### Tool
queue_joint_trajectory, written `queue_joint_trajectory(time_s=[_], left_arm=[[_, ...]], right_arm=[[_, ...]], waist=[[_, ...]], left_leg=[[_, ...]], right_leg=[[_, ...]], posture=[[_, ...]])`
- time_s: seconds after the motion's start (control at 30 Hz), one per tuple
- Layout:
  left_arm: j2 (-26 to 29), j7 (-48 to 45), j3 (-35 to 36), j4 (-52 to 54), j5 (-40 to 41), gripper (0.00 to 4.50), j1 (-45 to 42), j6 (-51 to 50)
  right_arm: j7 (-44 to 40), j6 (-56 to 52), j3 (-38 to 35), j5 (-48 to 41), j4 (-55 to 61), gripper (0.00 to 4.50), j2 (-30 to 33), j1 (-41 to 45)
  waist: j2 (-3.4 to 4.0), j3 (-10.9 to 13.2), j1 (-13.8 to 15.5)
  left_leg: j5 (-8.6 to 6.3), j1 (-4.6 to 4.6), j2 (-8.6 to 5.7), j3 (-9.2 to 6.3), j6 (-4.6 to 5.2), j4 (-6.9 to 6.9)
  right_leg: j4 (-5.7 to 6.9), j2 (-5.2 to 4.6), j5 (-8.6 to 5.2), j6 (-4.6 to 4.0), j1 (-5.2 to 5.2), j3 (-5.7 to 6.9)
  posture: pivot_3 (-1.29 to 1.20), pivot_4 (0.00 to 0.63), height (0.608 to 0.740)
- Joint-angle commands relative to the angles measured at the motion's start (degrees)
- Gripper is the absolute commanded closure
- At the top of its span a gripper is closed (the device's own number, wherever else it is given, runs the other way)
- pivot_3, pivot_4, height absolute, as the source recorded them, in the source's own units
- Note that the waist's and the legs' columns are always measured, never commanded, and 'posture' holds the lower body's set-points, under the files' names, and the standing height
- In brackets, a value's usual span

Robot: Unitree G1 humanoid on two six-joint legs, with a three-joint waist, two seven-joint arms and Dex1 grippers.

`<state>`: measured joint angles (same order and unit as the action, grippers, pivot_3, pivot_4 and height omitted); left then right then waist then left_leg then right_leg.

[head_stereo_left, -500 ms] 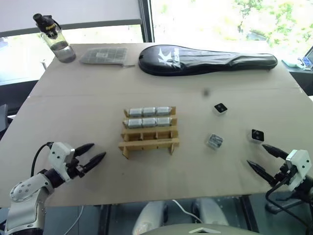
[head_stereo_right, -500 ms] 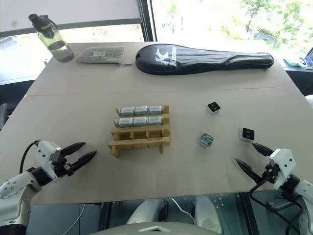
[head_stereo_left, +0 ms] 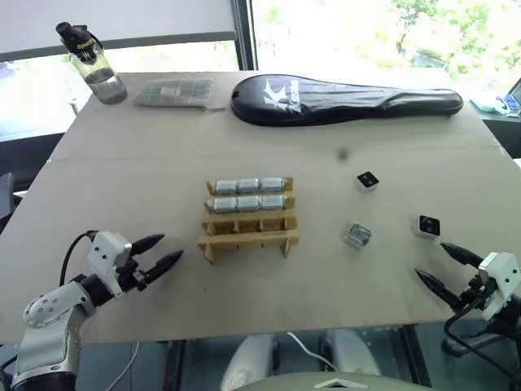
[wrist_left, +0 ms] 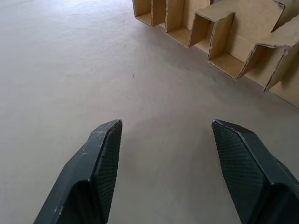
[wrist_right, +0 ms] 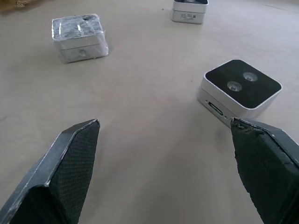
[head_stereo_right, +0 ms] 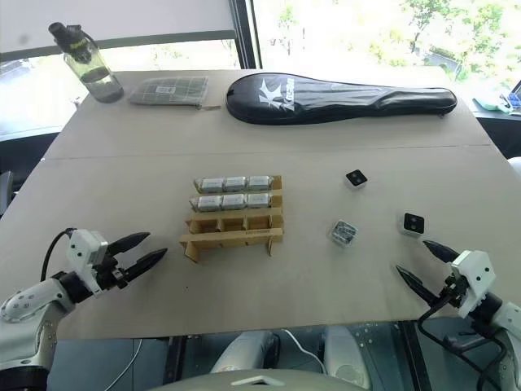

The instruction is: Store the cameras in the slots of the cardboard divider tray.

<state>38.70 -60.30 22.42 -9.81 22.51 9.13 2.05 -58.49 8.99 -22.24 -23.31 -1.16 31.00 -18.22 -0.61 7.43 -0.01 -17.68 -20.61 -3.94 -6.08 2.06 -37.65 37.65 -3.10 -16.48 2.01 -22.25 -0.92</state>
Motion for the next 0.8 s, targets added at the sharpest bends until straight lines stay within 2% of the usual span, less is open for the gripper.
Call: queue_joint_trajectory(time_s=[0.03,0.47,0.63,0.7,0.8], left_arm=[[0.98,-0.49,0.62,-0.15,0.50,1.34,-0.16,1.03],[1.72,-0.53,0.81,-0.59,0.22,1.34,-1.10,0.64],[5.60,-5.12,2.55,-0.73,4.32,1.34,-3.46,-3.15],[8.59,-9.52,3.53,0.48,8.21,1.34,-4.77,-6.68],[12.18,-14.59,4.67,3.47,14.96,1.34,-7.43,-13.63]], right_arm=[[0.11,1.25,-0.06,-0.41,0.38,0.04,0.52,0.01],[2.51,0.10,0.22,-0.24,-0.09,0.04,0.36,0.86],[11.94,-6.99,-0.40,0.28,1.29,0.04,-0.80,3.69],[17.88,-11.95,0.06,-0.30,4.87,0.04,-2.86,4.59],[27.32,-16.96,2.56,4.09,9.57,0.04,-6.51,5.00]], waist=[[-0.01,0.00,-0.01],[0.00,-0.01,-0.01],[-0.01,-0.01,-0.06],[-0.01,-0.02,-0.12],[0.00,-0.01,-0.07]], left_leg=[[0.00,0.00,0.00,0.00,0.00,0.00],[0.00,0.00,0.00,0.00,0.00,-0.01],[0.01,0.01,0.00,0.00,-0.01,-0.02],[0.01,0.01,0.00,0.00,-0.01,-0.02],[0.01,-0.04,0.01,-0.01,-0.01,-0.02]], right_leg=[[0.00,0.00,0.00,0.00,0.00,0.00],[0.01,0.00,0.00,0.00,0.00,0.00],[0.07,0.01,0.00,0.00,-0.01,0.01],[0.07,0.01,0.00,0.00,-0.01,0.00],[0.11,0.02,0.00,-0.01,-0.09,0.02]], posture=[[0.00,0.150,0.740],[0.00,0.150,0.740],[0.00,0.150,0.740],[0.00,0.150,0.740],[0.00,0.150,0.740]])
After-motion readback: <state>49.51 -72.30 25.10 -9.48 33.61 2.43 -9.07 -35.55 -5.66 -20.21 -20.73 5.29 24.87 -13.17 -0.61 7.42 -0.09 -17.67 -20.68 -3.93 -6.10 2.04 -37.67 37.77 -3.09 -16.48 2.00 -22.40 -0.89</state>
